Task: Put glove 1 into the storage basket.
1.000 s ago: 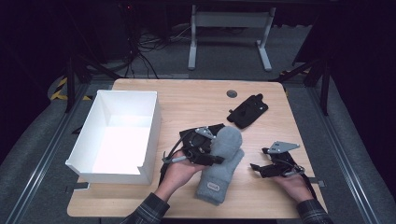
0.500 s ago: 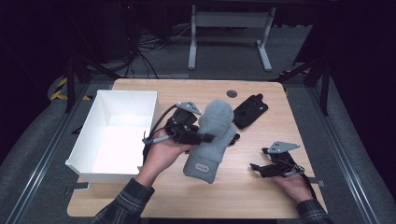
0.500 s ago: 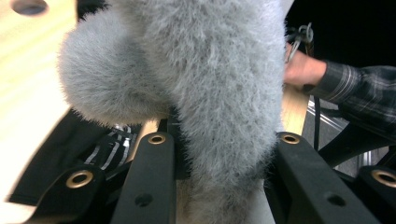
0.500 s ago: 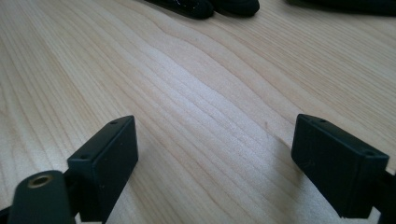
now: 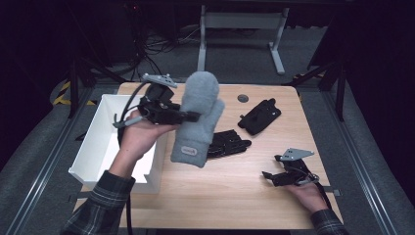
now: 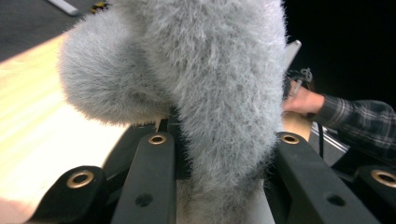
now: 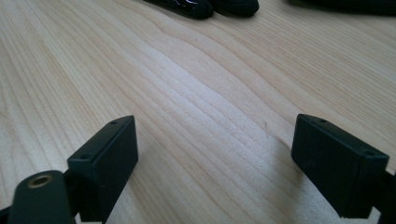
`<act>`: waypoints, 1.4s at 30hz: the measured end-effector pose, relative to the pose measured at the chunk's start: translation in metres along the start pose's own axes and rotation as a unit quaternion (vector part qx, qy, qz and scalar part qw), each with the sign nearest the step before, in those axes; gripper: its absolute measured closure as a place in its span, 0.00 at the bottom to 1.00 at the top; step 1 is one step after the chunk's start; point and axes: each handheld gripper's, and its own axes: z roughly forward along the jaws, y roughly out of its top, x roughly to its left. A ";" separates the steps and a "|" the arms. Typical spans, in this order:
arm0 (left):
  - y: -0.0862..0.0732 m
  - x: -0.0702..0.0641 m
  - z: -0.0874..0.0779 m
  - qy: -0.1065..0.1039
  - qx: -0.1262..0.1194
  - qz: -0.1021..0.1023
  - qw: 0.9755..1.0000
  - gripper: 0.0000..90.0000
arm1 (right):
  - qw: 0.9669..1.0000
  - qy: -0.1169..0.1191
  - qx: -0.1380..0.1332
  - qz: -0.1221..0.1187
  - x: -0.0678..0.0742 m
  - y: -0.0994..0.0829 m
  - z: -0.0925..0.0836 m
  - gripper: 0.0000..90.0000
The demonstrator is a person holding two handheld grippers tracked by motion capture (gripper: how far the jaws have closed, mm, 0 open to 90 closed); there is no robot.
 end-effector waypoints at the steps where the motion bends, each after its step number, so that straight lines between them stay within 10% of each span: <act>1: 0.000 0.003 -0.007 0.004 -0.002 -0.001 1.000 0.80 | 1.000 -0.001 0.000 0.001 0.000 0.000 0.000 0.17; 12: -0.014 0.032 -0.079 0.057 -0.033 -0.032 0.997 0.80 | 1.000 -0.003 0.000 0.002 0.000 0.000 0.000 0.17; 22: -0.054 0.061 -0.103 0.104 -0.014 -0.069 0.992 0.80 | 1.000 -0.004 0.000 0.003 0.000 0.000 0.001 0.17; 30: -0.093 0.089 -0.093 0.118 0.015 -0.109 0.987 0.80 | 1.000 -0.005 0.000 0.002 0.000 0.001 0.001 0.17; 42: -0.150 0.136 -0.035 0.107 0.081 -0.165 0.977 0.80 | 1.000 -0.004 -0.001 0.003 0.000 0.001 0.001 0.17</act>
